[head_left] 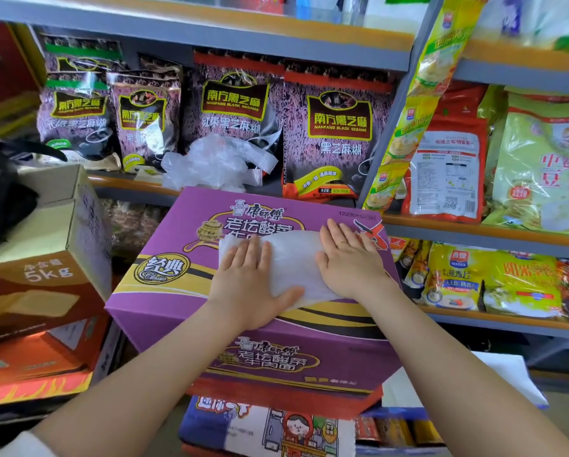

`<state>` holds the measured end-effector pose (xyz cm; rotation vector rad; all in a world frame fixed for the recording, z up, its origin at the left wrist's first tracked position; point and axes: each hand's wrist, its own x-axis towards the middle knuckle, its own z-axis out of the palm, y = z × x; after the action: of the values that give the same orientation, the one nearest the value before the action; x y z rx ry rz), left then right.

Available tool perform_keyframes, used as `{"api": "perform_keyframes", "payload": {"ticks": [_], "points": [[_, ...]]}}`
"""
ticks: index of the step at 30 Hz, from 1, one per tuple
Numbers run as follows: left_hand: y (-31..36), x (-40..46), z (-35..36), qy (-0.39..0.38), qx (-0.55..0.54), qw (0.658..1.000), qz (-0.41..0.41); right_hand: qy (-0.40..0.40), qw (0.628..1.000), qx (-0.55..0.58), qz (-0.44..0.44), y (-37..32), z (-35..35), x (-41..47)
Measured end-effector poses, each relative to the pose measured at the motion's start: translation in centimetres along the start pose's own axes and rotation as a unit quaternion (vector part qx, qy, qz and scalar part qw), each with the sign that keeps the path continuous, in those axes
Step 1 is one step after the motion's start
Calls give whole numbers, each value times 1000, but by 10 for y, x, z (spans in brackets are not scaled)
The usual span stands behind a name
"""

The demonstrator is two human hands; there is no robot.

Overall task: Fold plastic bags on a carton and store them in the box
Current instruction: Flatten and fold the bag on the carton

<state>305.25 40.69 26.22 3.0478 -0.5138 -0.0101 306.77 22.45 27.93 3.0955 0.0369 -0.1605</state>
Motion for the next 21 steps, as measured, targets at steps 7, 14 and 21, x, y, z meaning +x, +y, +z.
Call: {"api": "perform_keyframes", "payload": {"ticks": [7,14,21], "points": [[-5,-4,2,20,-19,999,-24,37,986,50,-155,-31,11,-6],[-20,-11,-4,-3,-23,999,-45,-32,995,44,-81,1,8,0],[4,-6,-18,21,14,992,121,16,992,65,-109,-1,-8,15]]}}
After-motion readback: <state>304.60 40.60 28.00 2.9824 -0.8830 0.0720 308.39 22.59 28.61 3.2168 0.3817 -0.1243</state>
